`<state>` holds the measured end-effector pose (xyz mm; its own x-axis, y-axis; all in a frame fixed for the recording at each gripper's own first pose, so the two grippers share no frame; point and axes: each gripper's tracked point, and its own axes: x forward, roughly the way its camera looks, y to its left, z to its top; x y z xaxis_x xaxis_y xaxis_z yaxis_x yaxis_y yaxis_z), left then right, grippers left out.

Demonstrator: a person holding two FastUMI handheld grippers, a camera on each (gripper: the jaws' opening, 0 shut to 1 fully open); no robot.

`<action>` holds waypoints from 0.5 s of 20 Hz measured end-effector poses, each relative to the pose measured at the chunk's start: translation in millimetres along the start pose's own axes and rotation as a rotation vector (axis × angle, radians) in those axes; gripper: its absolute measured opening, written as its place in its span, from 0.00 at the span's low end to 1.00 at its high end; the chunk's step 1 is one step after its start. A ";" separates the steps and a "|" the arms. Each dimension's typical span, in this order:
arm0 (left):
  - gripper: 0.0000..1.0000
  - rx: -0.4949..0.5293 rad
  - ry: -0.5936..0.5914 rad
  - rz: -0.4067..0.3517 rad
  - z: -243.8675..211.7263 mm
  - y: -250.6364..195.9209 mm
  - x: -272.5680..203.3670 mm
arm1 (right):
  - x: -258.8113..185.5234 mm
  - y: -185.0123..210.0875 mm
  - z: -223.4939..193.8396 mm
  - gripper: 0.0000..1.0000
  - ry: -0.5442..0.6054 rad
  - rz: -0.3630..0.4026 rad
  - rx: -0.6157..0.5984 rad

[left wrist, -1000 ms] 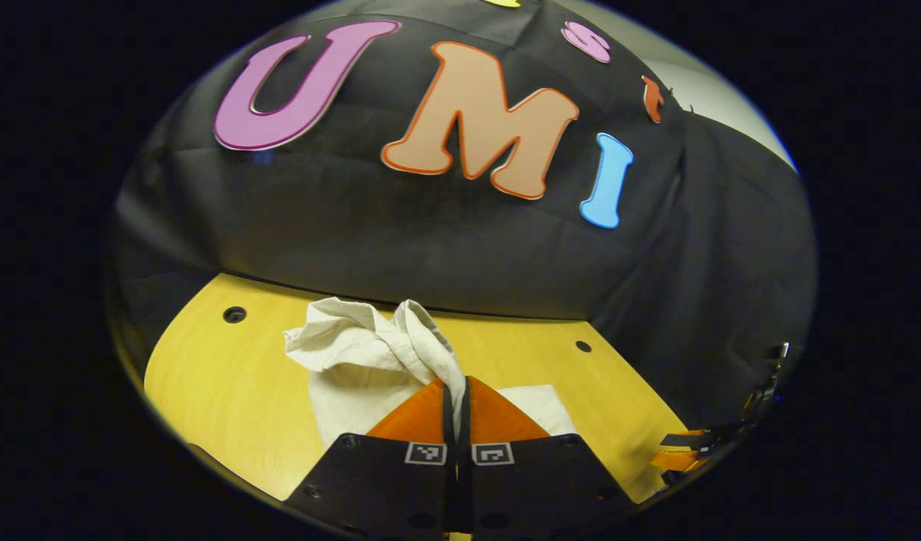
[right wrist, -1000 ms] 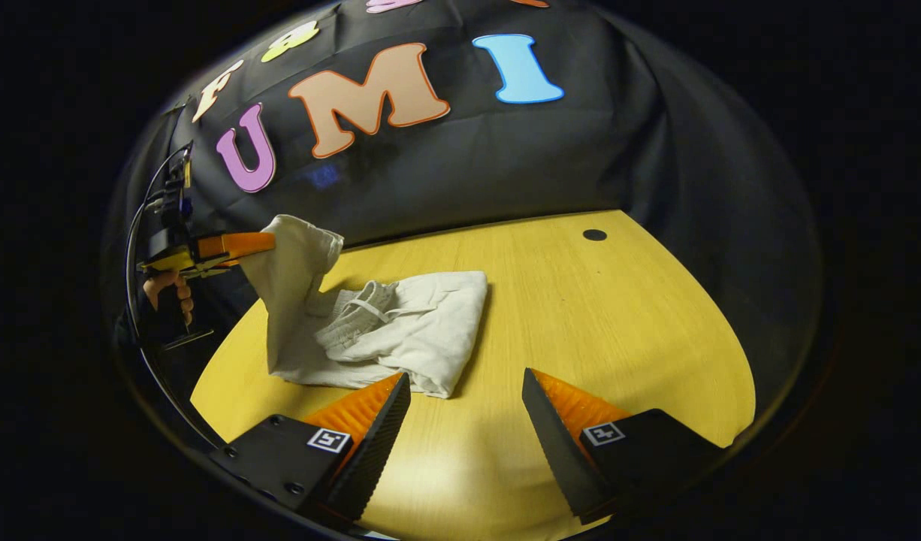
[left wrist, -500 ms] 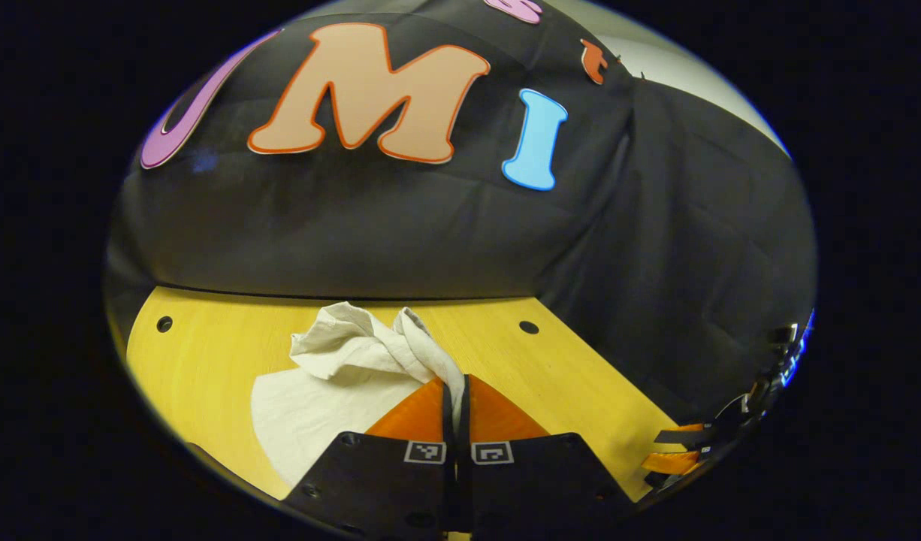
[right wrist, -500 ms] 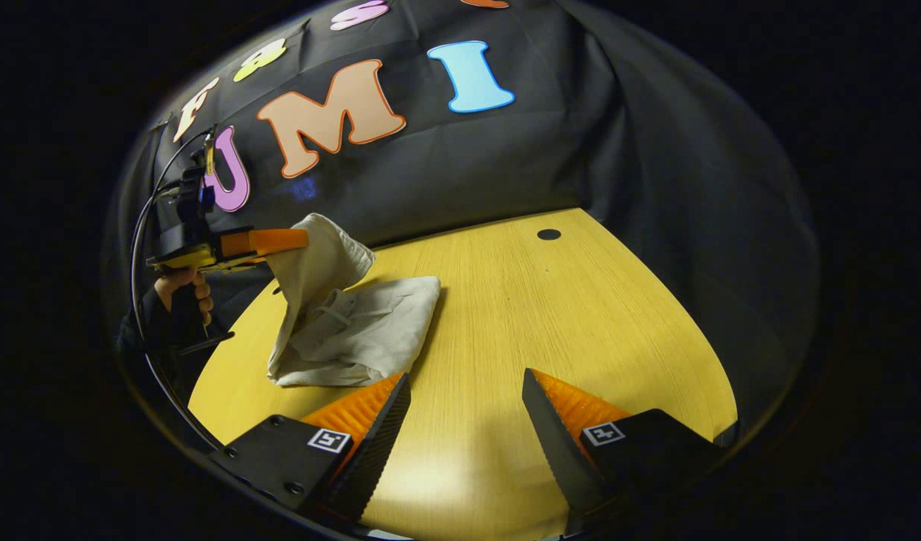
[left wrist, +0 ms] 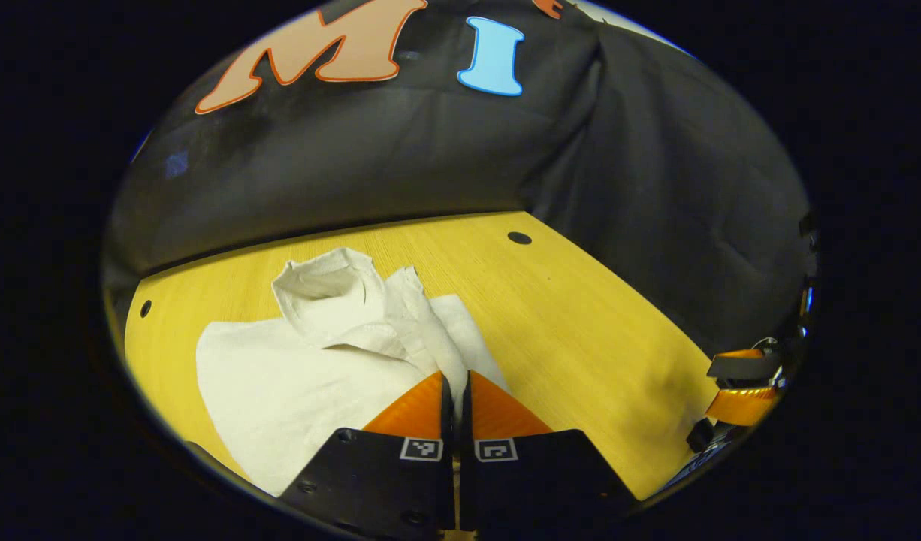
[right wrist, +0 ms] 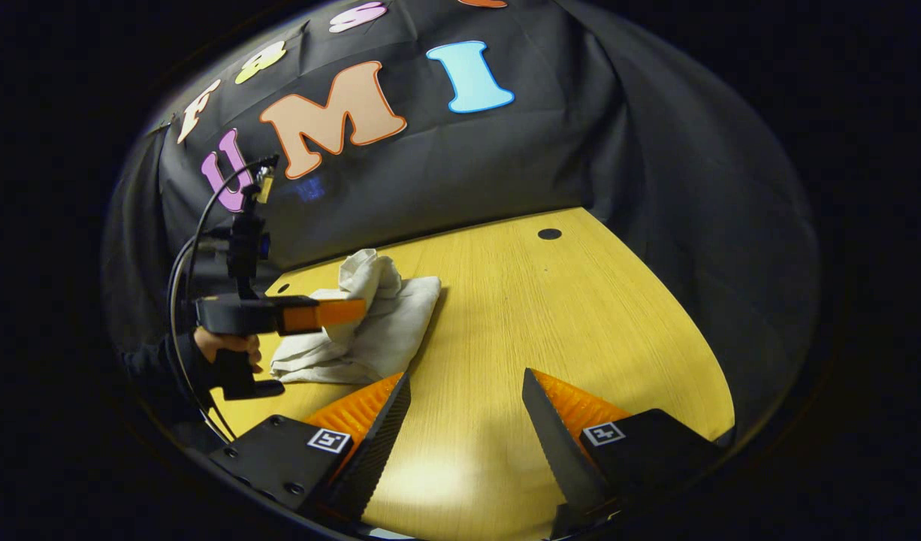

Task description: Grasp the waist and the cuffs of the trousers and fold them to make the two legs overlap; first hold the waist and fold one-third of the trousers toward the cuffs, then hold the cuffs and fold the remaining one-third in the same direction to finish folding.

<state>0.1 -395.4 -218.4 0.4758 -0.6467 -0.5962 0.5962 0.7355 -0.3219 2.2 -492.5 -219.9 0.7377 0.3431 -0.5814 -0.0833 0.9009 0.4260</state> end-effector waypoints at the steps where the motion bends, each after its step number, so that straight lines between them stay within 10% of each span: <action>1: 0.08 -0.011 -0.006 -0.018 -1.8 -4.5 -0.9 | 3.1 3.1 1.5 0.96 0.002 0.003 -0.008; 7: 0.97 -0.026 -0.140 0.074 7.8 7.6 -57.5 | -10.9 49.4 51.9 0.96 -0.130 0.047 -0.119; 10: 0.96 0.006 -0.285 0.204 30.4 35.0 -115.0 | -25.2 80.3 83.9 0.96 -0.243 0.047 -0.137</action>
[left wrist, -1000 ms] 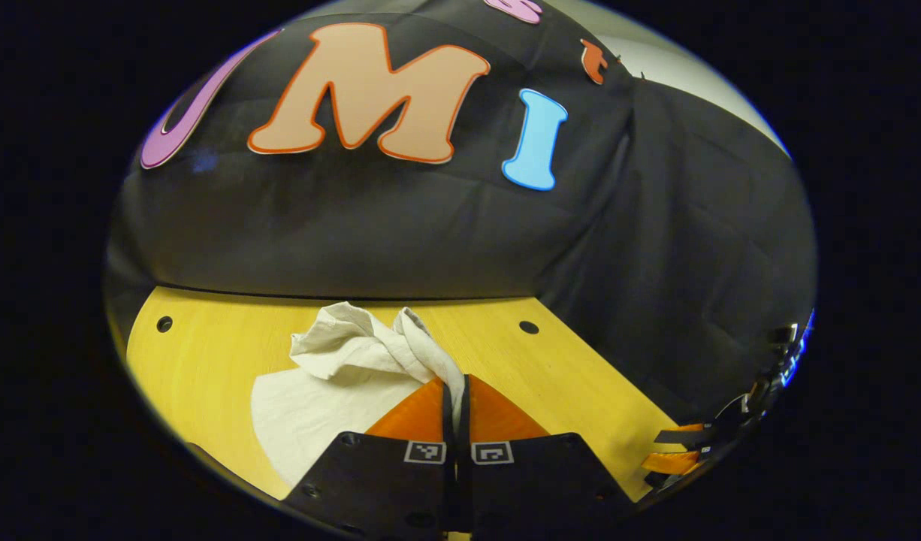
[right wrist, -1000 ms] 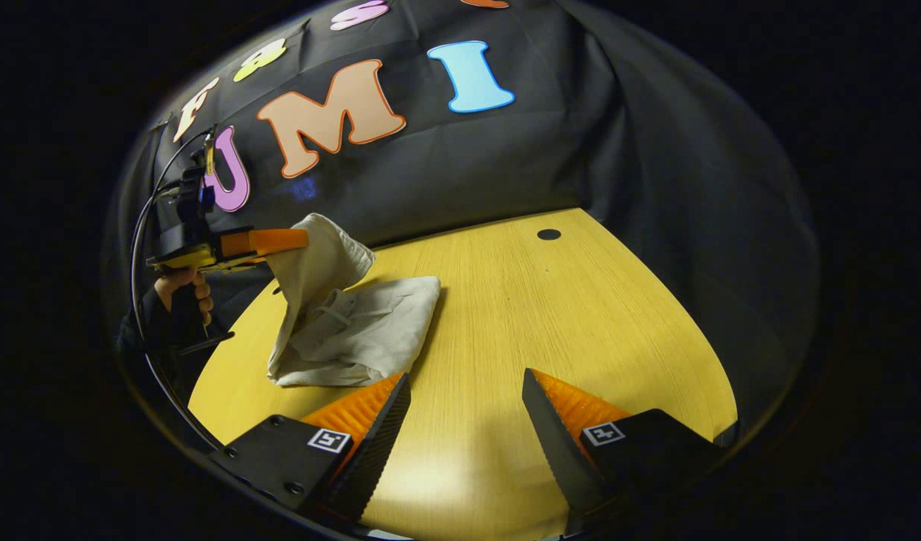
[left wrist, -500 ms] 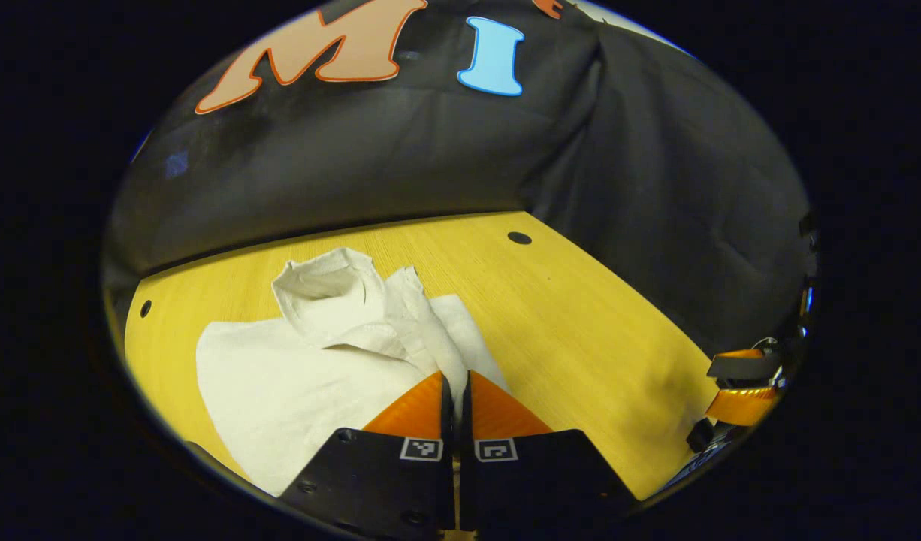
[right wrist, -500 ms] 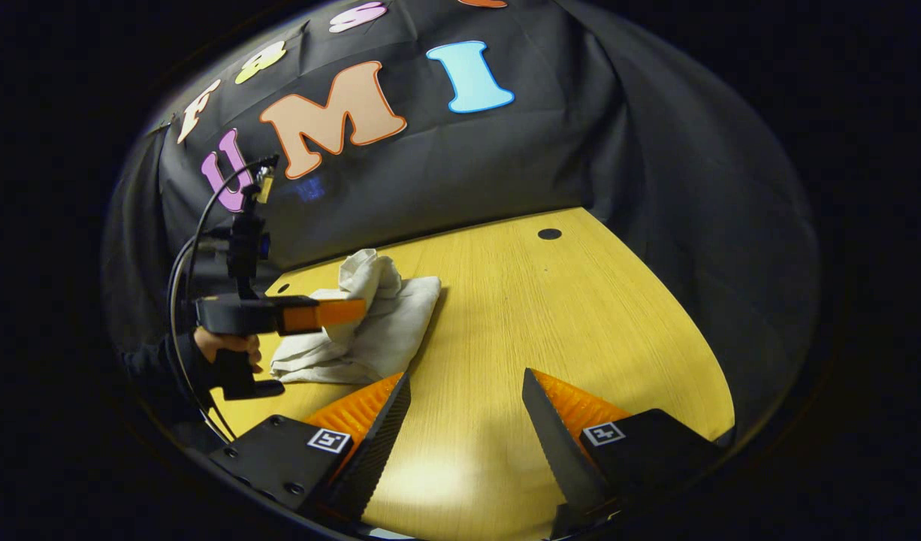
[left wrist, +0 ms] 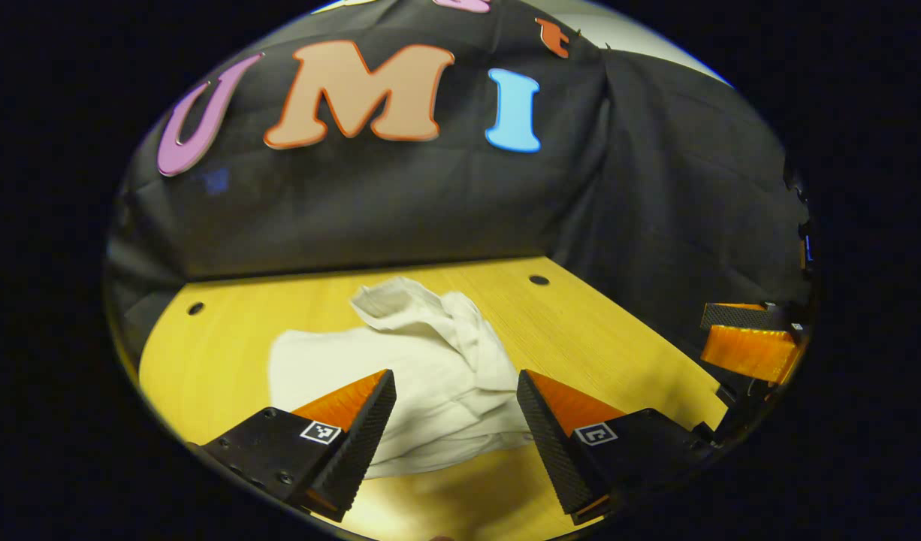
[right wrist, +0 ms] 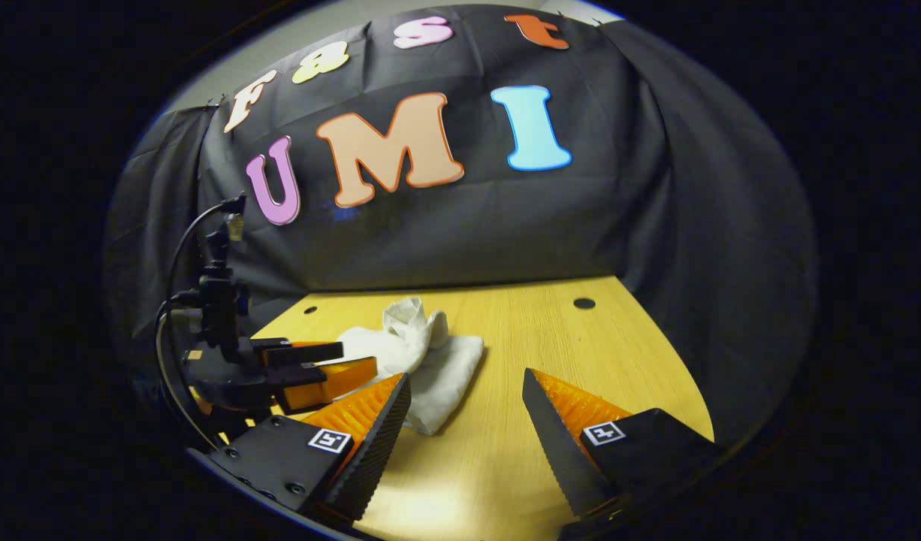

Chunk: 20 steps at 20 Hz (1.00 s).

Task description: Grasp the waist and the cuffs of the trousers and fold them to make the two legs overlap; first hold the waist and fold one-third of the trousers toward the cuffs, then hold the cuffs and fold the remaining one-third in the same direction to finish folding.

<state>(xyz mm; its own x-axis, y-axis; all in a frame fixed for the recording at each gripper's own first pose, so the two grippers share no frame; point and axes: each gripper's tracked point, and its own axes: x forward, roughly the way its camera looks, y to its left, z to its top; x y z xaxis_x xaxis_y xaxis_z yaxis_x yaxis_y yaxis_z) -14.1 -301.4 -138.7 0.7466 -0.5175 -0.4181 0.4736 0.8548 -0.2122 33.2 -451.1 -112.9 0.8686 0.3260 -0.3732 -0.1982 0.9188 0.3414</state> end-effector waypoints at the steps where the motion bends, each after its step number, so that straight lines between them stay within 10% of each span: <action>1: 0.96 0.017 -0.051 0.043 12.1 13.6 -17.2 | -1.8 7.7 10.0 0.96 -0.031 -0.010 0.001; 12: 0.95 -0.049 -0.327 0.325 92.5 141.2 -194.5 | -43.1 113.1 72.0 0.96 -0.237 -0.020 -0.073; 20: 0.95 -0.012 -0.368 0.339 90.8 160.1 -238.1 | -71.8 155.2 78.4 0.96 -0.279 -0.009 -0.097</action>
<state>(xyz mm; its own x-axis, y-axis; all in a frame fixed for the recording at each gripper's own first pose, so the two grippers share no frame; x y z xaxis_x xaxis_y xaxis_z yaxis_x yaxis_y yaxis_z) -73.6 -44.9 7.1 0.9741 -0.1877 -0.1260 0.1715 0.9766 -0.1294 -24.3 -349.3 34.6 0.9591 0.2566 -0.1199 -0.2209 0.9427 0.2501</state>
